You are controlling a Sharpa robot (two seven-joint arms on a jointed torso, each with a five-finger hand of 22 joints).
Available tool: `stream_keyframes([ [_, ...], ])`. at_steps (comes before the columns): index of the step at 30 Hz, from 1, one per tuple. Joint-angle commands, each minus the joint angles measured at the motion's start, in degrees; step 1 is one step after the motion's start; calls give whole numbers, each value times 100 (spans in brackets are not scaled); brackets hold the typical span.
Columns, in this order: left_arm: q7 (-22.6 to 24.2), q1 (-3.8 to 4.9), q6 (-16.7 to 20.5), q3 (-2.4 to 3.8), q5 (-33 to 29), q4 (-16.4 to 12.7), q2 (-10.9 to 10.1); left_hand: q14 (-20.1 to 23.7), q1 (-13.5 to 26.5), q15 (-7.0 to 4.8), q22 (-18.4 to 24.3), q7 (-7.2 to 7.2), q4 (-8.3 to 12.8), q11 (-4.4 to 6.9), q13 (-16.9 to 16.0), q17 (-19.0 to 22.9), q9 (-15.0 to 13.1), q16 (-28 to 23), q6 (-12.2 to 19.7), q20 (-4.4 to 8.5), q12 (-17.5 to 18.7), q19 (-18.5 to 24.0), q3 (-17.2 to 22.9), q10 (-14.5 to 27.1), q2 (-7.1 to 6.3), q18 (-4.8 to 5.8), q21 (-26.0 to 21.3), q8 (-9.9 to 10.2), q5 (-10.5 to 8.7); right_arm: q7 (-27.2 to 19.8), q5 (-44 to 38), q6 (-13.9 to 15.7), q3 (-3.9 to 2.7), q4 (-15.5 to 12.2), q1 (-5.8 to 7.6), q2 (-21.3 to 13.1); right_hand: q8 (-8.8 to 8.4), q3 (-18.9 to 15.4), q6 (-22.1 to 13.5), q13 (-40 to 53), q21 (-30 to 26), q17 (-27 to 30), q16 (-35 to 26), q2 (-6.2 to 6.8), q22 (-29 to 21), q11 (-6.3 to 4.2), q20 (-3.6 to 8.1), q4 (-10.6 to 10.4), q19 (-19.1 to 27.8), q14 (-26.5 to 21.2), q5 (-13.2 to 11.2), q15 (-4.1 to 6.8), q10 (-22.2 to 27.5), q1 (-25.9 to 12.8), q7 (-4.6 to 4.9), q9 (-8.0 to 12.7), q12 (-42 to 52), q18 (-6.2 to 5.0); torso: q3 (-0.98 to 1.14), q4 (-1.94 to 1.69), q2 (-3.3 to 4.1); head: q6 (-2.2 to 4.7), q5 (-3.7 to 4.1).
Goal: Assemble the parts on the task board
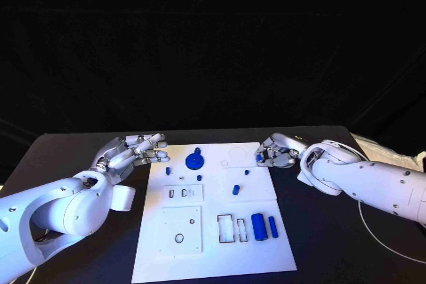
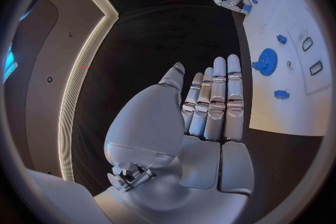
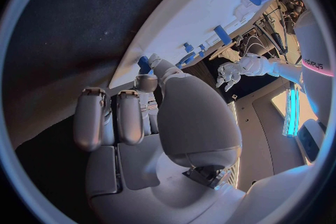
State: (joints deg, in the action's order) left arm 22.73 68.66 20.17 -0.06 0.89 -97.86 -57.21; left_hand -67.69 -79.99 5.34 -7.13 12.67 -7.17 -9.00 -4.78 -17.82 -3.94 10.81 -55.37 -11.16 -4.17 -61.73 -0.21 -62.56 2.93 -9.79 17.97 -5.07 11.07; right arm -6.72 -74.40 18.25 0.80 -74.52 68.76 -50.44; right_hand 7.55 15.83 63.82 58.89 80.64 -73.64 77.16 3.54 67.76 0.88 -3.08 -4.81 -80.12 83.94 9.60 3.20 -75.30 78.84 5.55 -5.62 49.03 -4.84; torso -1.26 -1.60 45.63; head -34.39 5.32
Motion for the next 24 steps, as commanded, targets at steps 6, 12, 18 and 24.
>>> stream_keyframes([
  [6,31,1,-121,2,-15,3,20,28,-35,10,9,9,26,-5,6,-8,-1,-31,3,-12,29,35,34,25,16,-58,-17,32,32,486,41,535,-36,-718,181,-81,-12,121,17,-103,13,35,-12,-149,-49,-28,39,42,37,295,-30,27,48,8,-1,-37,-142,26,-18,-9,-13,27,-30],
  [12,34,1,-123,2,-33,39,48,28,-35,10,9,9,26,-5,6,-8,-1,-31,3,-12,29,35,34,25,16,-58,-17,32,32,1011,-93,571,-36,-1144,256,123,-36,151,-3,-135,-6,67,-44,-159,-91,-14,33,19,57,286,-52,16,57,-78,13,-36,-195,19,-36,-21,-41,-5,-91],
  [18,32,1,-132,-1,-83,81,95,27,-42,9,9,8,33,-4,6,-11,-2,-33,1,-12,28,34,42,23,19,-59,-17,31,33,1422,-274,448,-9,-1430,207,519,-41,161,-5,-174,-30,111,-80,-163,-148,-13,31,14,83,277,-54,14,74,-99,14,-36,-250,7,-48,-60,-64,-81,-223],
  [24,37,1,-137,-3,-95,101,116,27,-42,9,9,8,33,-4,6,-11,-2,-33,1,-12,28,34,42,23,19,-59,-17,31,33,1726,-568,370,33,-1590,87,887,-45,163,-3,-216,-58,158,-121,-143,-210,-10,29,12,111,266,-51,12,100,-135,16,-38,-312,-5,-65,-72,-70,-156,-352],
])
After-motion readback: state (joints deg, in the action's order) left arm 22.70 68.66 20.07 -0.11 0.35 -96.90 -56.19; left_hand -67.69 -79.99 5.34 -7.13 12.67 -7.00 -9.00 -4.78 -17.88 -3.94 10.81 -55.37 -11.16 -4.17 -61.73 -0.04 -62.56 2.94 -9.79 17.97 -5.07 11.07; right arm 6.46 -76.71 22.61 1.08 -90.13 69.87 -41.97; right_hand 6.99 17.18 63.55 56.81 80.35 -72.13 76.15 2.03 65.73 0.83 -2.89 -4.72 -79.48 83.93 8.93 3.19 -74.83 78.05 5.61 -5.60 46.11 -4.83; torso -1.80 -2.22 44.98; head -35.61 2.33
